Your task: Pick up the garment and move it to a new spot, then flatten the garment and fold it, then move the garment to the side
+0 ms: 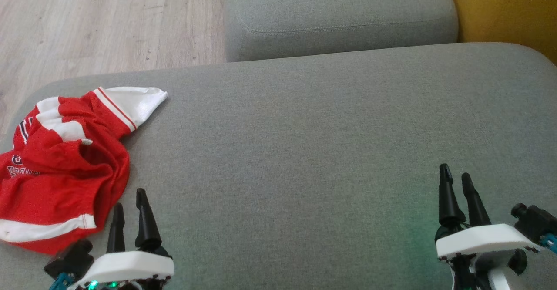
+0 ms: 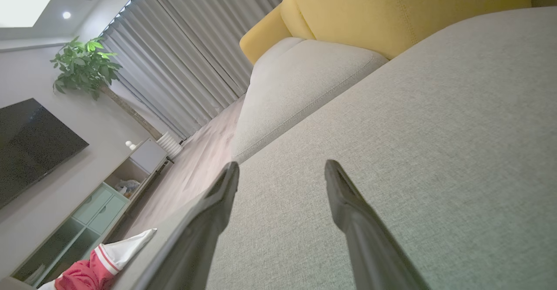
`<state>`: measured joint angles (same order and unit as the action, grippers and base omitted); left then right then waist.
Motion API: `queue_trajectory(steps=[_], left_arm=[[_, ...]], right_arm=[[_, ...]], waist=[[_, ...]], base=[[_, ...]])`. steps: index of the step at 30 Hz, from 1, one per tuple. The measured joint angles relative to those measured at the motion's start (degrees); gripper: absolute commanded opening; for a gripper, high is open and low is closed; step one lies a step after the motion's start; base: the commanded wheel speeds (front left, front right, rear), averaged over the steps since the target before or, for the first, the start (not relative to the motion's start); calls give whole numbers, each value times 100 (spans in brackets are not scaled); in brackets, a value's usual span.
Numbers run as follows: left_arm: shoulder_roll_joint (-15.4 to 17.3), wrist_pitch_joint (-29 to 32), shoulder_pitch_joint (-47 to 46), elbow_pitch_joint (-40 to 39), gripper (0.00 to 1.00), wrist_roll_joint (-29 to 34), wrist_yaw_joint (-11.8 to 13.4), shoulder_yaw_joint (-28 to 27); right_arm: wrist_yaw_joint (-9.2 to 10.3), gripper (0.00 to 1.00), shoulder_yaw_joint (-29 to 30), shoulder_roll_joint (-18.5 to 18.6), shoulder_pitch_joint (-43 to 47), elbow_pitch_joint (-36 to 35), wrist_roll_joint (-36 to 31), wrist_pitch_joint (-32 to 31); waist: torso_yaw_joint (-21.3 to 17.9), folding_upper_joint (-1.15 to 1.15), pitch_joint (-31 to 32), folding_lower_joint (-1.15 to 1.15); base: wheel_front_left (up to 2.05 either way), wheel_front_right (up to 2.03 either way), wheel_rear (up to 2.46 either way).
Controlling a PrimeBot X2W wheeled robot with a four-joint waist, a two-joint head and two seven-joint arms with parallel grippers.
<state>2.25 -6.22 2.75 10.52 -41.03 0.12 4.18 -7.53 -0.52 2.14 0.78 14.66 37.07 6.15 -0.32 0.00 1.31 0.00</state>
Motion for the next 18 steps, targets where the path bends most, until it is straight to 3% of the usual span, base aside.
queue_trajectory(steps=[18], left_arm=[[7,-296,1,-149,100,1304,225,224]], right_arm=[[0,100,-136,2,26,-76,-1432,294]], waist=[[16,0,24,0]], base=[[0,0,0]])
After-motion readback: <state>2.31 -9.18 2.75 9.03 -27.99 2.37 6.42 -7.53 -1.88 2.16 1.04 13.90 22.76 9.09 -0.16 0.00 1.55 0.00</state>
